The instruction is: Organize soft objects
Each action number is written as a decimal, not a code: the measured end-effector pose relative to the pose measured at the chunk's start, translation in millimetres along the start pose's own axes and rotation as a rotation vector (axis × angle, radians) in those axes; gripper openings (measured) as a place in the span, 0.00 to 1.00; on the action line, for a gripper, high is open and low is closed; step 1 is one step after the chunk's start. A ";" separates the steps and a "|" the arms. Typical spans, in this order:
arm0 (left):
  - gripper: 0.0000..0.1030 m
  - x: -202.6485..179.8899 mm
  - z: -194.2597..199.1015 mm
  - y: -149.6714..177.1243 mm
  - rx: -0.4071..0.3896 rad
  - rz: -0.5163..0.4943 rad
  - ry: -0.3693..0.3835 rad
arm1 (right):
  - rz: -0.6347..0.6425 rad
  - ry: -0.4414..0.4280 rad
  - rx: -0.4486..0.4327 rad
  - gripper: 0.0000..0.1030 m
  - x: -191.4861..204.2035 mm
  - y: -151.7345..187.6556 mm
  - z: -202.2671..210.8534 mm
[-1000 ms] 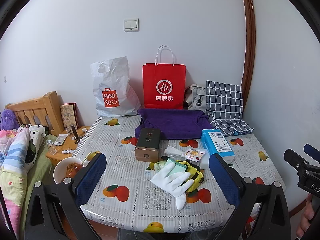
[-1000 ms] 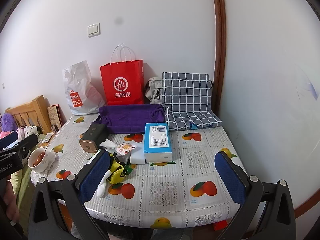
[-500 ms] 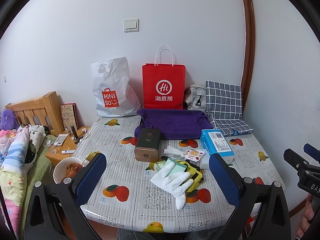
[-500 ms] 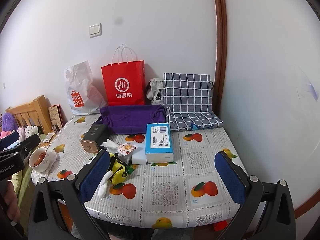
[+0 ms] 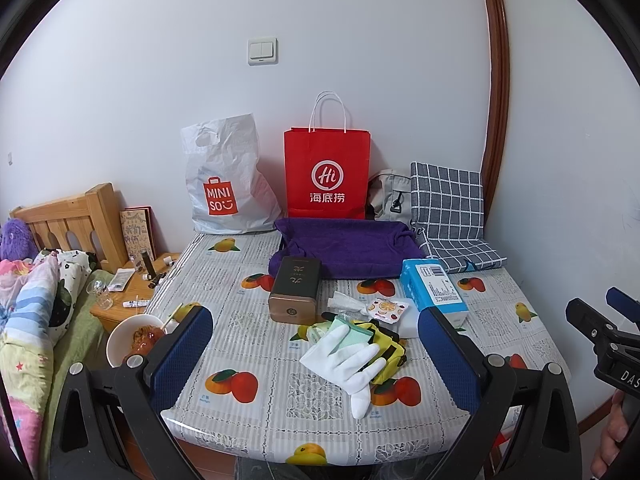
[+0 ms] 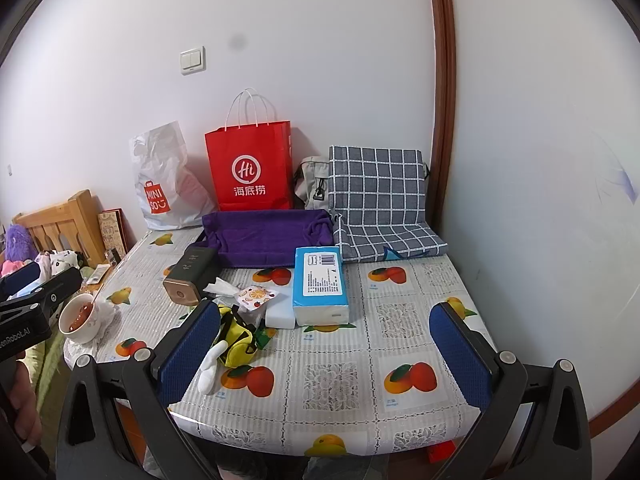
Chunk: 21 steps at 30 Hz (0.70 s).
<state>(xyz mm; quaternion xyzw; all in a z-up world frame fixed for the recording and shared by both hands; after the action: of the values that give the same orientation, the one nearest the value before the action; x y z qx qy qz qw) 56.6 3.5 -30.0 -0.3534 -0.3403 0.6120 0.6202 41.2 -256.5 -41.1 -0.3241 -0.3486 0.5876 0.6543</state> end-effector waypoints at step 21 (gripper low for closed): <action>1.00 -3.0 -4.8 -3.6 0.008 0.007 0.011 | 0.004 -0.019 -0.034 1.00 3.2 -3.4 2.8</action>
<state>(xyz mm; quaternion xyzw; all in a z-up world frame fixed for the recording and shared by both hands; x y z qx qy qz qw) 62.5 0.5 -29.4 -0.3554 -0.3335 0.6135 0.6214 40.9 -253.7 -36.6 -0.3303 -0.3643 0.5859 0.6442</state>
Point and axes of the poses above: each gripper's, at about its wrist camera, not at the fingertips, and z roughly against the way its jaws point, x to its left, y to its underside, the point moved 7 cm from there along -z, roughly the way its jaws point
